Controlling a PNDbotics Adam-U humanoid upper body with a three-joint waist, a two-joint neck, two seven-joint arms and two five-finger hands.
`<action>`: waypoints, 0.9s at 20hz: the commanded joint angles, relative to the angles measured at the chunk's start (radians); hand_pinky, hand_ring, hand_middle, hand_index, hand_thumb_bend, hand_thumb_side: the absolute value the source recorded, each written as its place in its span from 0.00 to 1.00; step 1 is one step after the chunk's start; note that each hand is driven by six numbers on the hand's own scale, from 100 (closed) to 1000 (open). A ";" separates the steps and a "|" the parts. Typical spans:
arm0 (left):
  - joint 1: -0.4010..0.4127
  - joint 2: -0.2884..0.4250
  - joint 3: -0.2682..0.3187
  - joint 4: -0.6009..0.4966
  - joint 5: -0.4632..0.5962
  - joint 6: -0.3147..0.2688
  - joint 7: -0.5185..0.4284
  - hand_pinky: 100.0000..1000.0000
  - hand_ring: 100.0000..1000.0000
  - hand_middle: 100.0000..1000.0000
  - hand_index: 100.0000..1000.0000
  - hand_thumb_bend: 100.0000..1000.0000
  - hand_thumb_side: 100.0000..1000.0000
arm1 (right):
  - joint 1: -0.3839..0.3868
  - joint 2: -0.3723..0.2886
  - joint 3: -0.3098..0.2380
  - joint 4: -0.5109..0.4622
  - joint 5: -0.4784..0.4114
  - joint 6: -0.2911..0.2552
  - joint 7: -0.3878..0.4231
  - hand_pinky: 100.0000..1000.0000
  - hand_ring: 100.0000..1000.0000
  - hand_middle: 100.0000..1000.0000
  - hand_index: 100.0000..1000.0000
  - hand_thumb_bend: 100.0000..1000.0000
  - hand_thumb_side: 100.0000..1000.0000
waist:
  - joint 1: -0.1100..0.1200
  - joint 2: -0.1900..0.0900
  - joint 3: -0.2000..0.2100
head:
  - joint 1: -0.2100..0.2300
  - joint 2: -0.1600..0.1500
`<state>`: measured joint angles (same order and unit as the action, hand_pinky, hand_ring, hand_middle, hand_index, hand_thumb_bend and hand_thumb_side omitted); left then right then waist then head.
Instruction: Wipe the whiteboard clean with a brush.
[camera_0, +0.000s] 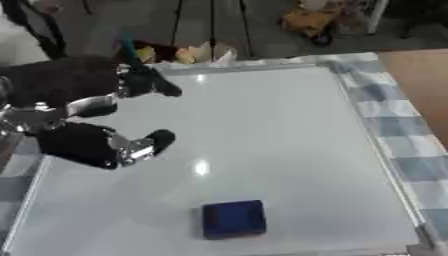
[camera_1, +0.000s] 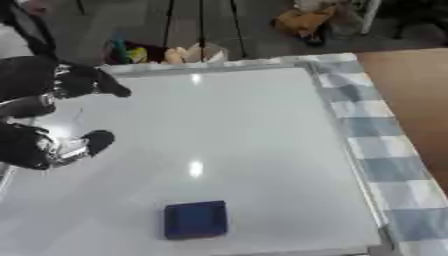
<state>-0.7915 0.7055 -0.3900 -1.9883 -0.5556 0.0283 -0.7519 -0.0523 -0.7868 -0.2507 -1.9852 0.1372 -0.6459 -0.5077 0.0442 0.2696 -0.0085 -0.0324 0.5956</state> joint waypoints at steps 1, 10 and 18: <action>-0.020 -0.015 -0.013 -0.012 -0.001 0.015 -0.044 0.82 0.89 0.82 0.96 0.41 0.93 | 0.003 -0.007 0.001 -0.015 0.029 -0.005 -0.023 0.70 0.78 0.76 0.84 0.00 0.91 | -0.003 -0.015 0.004 | -0.001 0.004; -0.030 -0.094 -0.058 -0.007 0.030 0.056 -0.135 0.85 0.92 0.83 0.96 0.76 1.00 | 0.028 0.017 0.016 -0.015 0.064 0.011 -0.039 0.70 0.77 0.75 0.84 0.00 0.91 | 0.000 -0.025 0.026 | -0.016 0.016; -0.025 -0.158 -0.096 0.039 0.002 0.070 -0.155 0.82 0.90 0.79 0.88 0.65 1.00 | 0.045 0.025 0.024 -0.015 0.070 0.022 -0.027 0.70 0.77 0.74 0.84 0.00 0.92 | 0.007 -0.039 0.050 | -0.047 0.037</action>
<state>-0.8060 0.5496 -0.4878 -1.9510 -0.5469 0.0964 -0.9041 -0.0066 -0.7436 -0.2207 -1.9852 0.2011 -0.6196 -0.5313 0.0544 0.2498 0.0426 -0.0726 0.6237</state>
